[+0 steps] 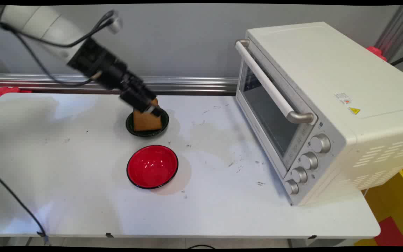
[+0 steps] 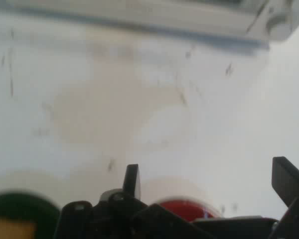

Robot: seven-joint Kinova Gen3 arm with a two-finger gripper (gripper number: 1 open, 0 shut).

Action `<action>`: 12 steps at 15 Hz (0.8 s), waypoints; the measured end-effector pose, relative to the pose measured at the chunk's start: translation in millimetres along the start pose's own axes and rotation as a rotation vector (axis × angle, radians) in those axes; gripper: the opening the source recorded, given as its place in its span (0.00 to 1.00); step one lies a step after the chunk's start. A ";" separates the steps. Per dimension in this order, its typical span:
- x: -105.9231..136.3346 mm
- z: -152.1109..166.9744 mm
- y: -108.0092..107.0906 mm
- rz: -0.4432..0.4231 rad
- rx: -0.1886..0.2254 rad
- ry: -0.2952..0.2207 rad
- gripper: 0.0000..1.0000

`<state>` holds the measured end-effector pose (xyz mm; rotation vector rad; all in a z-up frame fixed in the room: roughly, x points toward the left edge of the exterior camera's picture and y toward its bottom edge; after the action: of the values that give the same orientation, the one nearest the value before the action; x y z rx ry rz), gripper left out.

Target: Open the oven

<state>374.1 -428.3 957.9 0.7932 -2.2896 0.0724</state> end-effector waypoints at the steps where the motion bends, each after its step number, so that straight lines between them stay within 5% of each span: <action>1: 8.0 1.9 0.9 0.009 0.000 0.011 1.00; 12: 97.2 15.8 1.4 0.202 0.032 0.097 1.00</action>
<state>308.7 -482.1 1008.2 0.5593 -2.2737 0.2343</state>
